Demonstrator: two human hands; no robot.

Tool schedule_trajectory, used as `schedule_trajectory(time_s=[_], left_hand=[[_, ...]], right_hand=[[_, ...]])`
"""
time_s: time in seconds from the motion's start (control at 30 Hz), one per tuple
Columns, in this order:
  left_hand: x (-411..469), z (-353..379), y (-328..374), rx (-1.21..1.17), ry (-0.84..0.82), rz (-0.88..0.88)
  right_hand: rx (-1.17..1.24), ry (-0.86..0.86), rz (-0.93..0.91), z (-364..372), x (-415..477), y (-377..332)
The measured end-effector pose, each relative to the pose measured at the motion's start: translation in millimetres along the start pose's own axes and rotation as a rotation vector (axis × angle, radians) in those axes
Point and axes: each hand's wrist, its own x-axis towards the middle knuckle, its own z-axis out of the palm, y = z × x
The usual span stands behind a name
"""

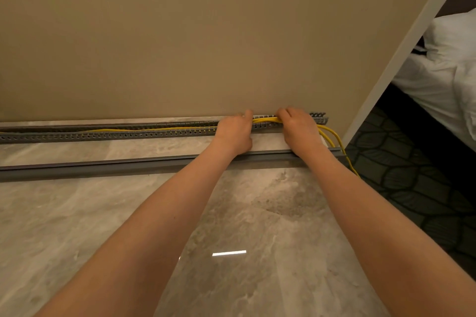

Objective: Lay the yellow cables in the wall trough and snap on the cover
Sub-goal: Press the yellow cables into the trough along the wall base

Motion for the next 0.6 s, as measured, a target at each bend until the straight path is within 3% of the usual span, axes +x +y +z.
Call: schedule_trajectory(time_s=[0.3,0.6], left_hand=[[7,-7,8,0.125,-0.070,0.032],[14,-22,10,0.182,-0.148,0.054]], right_hand=[[-0.092,-0.134,-0.009,-3,2,5],[-0.166,-0.045,0.012,-14,15,3]])
